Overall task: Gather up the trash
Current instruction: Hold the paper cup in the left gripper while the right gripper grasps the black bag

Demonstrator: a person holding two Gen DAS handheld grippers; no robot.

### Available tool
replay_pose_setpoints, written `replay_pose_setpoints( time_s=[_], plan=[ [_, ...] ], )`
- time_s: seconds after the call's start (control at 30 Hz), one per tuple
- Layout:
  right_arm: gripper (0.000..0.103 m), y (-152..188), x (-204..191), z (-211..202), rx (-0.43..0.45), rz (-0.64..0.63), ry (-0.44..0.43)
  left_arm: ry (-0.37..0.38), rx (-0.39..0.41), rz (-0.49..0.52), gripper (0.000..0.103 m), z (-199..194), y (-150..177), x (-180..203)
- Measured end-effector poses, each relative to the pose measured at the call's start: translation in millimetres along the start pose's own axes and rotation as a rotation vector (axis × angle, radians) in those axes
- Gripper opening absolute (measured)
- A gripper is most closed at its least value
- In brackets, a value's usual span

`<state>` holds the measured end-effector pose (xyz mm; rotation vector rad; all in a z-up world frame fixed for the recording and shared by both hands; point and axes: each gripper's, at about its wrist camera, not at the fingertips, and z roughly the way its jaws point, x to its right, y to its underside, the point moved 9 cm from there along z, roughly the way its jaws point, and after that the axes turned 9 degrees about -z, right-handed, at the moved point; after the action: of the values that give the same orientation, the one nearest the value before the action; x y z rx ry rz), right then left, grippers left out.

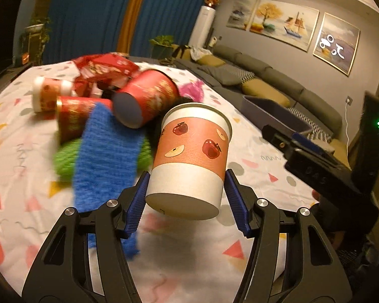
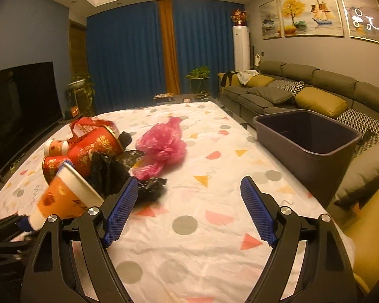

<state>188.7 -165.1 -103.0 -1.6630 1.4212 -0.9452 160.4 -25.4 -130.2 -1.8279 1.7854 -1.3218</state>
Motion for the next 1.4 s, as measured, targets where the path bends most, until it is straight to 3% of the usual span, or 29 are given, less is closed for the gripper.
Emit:
replay_pose_setpoints(
  time_s=[0.33, 0.4, 0.57, 0.67, 0.87, 0.93, 1.4],
  plan=[
    [0.080, -12, -55, 37, -0.053, -0.054, -0.143, -0.040, 0.085, -0.040, 0.058, -28, -22, -26],
    [0.071, -13, -62, 45, -0.070, -0.056, -0.162, -0.041, 0.093, -0.047, 0.058, -30, -25, -30],
    [0.063, -14, -76, 65, -0.114, -0.062, -0.206, -0.036, 0.103, -0.055, 0.058, -30, -29, -33],
    [0.050, -11, -81, 74, -0.140, -0.063, -0.221, -0.029, 0.104, -0.057, 0.058, -29, -30, -34],
    [0.008, -3, -91, 79, -0.163, -0.090, -0.277, -0.026, 0.105, -0.057, 0.058, -29, -30, -33],
    [0.003, -4, -91, 77, -0.156, -0.090, -0.283, -0.027, 0.105, -0.057, 0.058, -29, -30, -33],
    [0.001, -16, -47, 22, -0.051, -0.065, -0.233, -0.015, 0.105, -0.045, 0.058, -23, -27, -23]
  ],
)
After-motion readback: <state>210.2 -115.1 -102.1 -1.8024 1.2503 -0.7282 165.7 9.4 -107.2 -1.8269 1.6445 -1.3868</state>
